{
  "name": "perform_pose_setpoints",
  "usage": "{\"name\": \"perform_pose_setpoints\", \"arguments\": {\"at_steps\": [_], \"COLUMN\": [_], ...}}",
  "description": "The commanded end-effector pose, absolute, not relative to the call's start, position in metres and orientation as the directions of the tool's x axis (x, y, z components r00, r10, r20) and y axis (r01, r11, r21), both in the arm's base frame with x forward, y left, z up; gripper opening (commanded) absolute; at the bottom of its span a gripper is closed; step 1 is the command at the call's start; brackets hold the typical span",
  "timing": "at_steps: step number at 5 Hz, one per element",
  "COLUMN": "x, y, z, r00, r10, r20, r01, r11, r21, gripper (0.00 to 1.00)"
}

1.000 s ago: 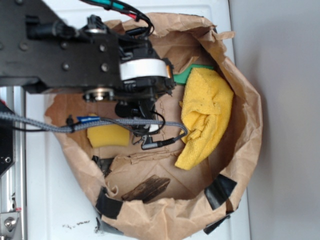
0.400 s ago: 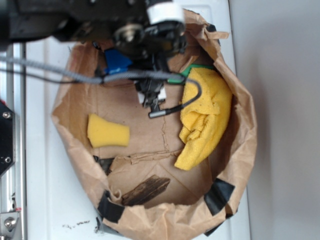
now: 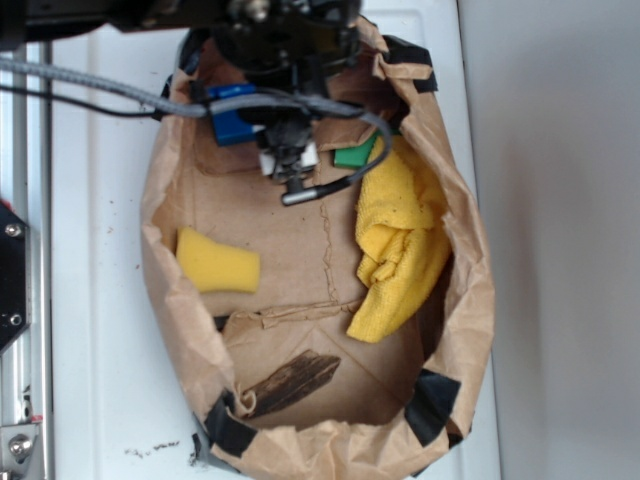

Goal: Grab the blue block.

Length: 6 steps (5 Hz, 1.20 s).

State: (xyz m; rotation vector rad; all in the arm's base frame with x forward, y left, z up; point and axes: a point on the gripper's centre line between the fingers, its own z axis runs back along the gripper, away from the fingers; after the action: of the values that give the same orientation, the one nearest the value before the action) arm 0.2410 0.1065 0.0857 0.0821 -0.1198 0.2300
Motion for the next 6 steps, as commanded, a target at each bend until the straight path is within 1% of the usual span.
{"name": "perform_pose_setpoints", "arguments": {"at_steps": [1, 2, 3, 4, 5, 6], "x": [0.247, 0.245, 0.246, 0.245, 0.247, 0.249], "y": [0.093, 0.069, 0.054, 0.047, 0.049, 0.061], "z": [0.103, 0.108, 0.103, 0.085, 0.067, 0.061], "r00": [0.955, 0.960, 0.957, 0.954, 0.951, 0.944], "r10": [0.203, 0.184, 0.193, 0.215, 0.227, 0.242], "r20": [0.217, 0.209, 0.216, 0.210, 0.208, 0.224], "r01": [-0.222, -0.204, -0.217, -0.238, -0.250, -0.268], "r11": [0.973, 0.976, 0.971, 0.967, 0.964, 0.959], "r21": [0.067, 0.081, 0.096, 0.089, 0.088, 0.092], "gripper": [1.00, 1.00, 1.00, 1.00, 1.00, 1.00]}}
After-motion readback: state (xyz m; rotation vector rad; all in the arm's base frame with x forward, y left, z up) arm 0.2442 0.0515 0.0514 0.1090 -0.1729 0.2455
